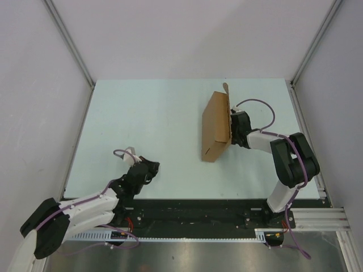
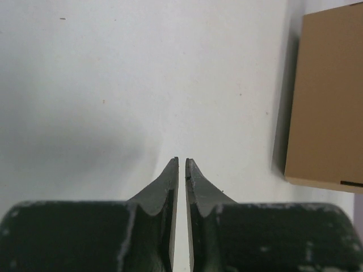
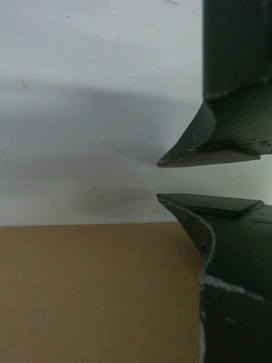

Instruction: Fold the paper box

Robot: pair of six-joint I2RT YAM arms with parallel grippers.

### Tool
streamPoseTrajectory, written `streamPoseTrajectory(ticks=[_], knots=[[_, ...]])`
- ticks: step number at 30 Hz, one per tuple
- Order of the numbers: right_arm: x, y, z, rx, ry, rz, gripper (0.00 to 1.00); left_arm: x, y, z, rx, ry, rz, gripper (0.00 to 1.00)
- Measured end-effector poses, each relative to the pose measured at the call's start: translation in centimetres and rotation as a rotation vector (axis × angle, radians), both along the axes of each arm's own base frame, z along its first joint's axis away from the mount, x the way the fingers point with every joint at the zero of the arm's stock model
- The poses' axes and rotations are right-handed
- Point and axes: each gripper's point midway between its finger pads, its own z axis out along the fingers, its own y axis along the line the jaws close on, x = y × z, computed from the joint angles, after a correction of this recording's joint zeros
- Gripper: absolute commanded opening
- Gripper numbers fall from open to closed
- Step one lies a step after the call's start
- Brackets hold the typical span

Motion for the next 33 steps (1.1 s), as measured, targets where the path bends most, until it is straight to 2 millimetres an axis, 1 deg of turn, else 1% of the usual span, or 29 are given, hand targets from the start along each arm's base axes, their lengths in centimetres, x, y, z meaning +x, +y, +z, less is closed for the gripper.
streamPoseTrajectory(ticks=[4,5,7,10,11,14,15,17,20,22,24,28,30,33], knots=[[0.0,0.1,0.1,-0.004,-0.004,-0.001,0.35,0.4,-0.4,-1.2,0.058,0.044,-0.009,0.14],[-0.1,0.1,0.1,-0.004,-0.004,-0.001,0.35,0.7,-0.6,-1.2,0.071,0.051,-0.014,0.14],[-0.3,0.1,0.2,-0.005,-0.001,-0.002,0.36,1.7,-1.7,-0.6,0.082,0.051,-0.027,0.14],[-0.7,-0.2,0.2,-0.011,0.008,-0.005,0.36,4.1,-3.8,1.1,0.08,0.023,-0.04,0.14],[-0.9,-0.3,0.2,-0.013,0.013,-0.006,0.37,5.2,-4.7,1.7,0.079,0.015,-0.043,0.14],[-1.2,-0.4,0.2,-0.017,0.021,-0.007,0.37,7.9,-6.2,2.4,0.08,0.009,-0.044,0.14],[-1.3,-0.4,0.2,-0.018,0.025,-0.007,0.37,9.1,-6.8,2.5,0.079,0.008,-0.045,0.14],[-1.3,-0.4,0.2,-0.019,0.027,-0.007,0.37,11.2,-7.5,2.1,0.084,0.024,-0.047,0.15],[-1.4,-0.5,0.3,-0.018,0.031,-0.009,0.38,13.2,-8.3,1.1,0.085,0.047,-0.061,0.16],[-1.5,-0.5,0.3,-0.019,0.034,-0.01,0.38,13.7,-8.6,0.6,0.076,0.048,-0.077,0.17],[-1.8,-0.7,0.4,-0.018,0.039,-0.013,0.39,13.7,-9.1,0.8,0.057,0.035,-0.097,0.17],[-1.9,-0.7,0.6,-0.011,0.036,-0.02,0.39,13.9,-10.8,2.4,0.002,-0.023,-0.143,0.17],[-1.9,-0.7,0.5,-0.012,0.037,-0.025,0.39,14.0,-11.2,2.9,-0.012,-0.041,-0.154,0.17],[-1.8,-1.6,0.8,-0.042,0.03,-0.068,0.42,14.2,-11.6,3.6,-0.014,-0.062,-0.168,0.17]])
